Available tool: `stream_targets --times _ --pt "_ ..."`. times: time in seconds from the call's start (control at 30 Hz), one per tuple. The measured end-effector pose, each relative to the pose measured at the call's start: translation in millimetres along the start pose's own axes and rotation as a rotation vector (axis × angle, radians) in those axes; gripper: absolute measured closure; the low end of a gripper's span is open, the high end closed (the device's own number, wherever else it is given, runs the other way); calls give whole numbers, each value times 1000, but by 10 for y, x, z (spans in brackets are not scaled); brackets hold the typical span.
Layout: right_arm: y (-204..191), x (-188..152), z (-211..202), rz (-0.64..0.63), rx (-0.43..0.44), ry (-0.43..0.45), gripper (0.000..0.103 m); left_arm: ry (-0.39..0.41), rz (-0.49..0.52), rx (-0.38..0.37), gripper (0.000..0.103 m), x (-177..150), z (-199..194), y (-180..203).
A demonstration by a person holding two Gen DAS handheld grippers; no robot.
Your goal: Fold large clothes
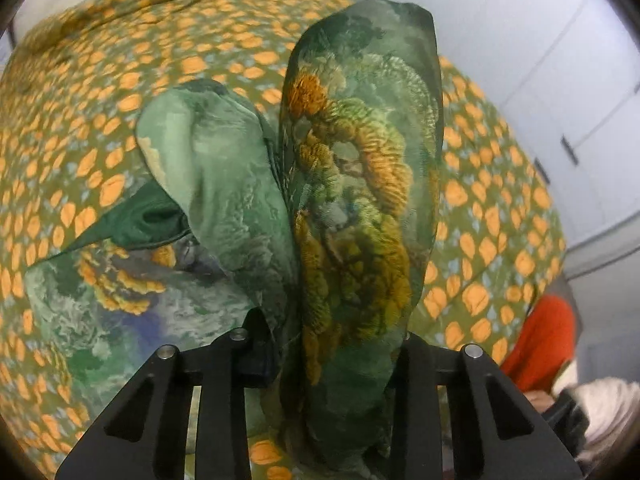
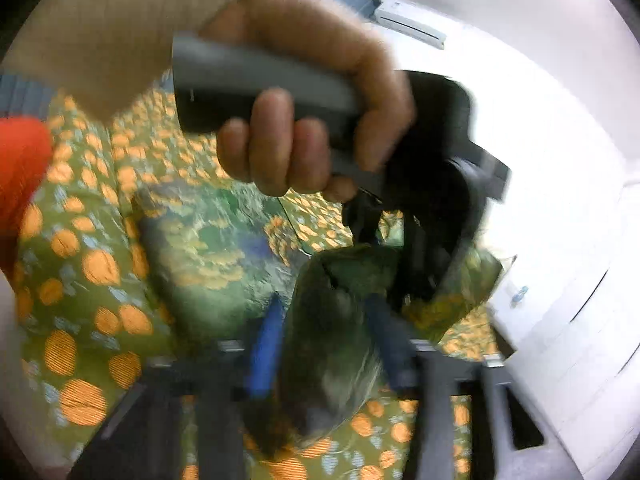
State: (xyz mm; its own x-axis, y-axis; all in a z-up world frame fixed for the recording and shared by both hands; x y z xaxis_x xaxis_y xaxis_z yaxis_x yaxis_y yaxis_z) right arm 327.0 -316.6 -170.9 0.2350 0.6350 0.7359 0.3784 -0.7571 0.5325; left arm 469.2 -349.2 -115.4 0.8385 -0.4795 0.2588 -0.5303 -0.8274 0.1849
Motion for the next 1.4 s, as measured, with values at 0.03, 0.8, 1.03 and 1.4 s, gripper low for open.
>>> stream_targets --times 0.03,0.8,1.03,1.4 --pt "24 6 -54 33 21 9 26 12 -11 -6 72 -11 -59 -86" --pt "620 166 881 525 391 -217 25 102 -433 -41 69 -1268 118 -2385" --pt "269 551 1592 521 652 -275 52 118 -469 -98 66 -1337 226 -2576" --pt "-369 58 2226 410 611 -456 54 146 -556 -182 59 -1458 442 -2695"
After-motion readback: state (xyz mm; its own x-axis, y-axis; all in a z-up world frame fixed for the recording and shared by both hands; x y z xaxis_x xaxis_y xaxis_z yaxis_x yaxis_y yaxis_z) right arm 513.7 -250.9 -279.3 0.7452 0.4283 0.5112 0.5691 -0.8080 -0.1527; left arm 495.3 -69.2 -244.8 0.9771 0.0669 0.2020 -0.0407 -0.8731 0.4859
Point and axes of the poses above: each gripper's, at about its wrist camera, not at the fingertips, and z roughly the way its jaws point, y to its right, x to its top, the point moved 5 cm from there along z, roughly the way its jaws point, and after that the axes turned 8 degrees about -y, right-handed, at the moved point
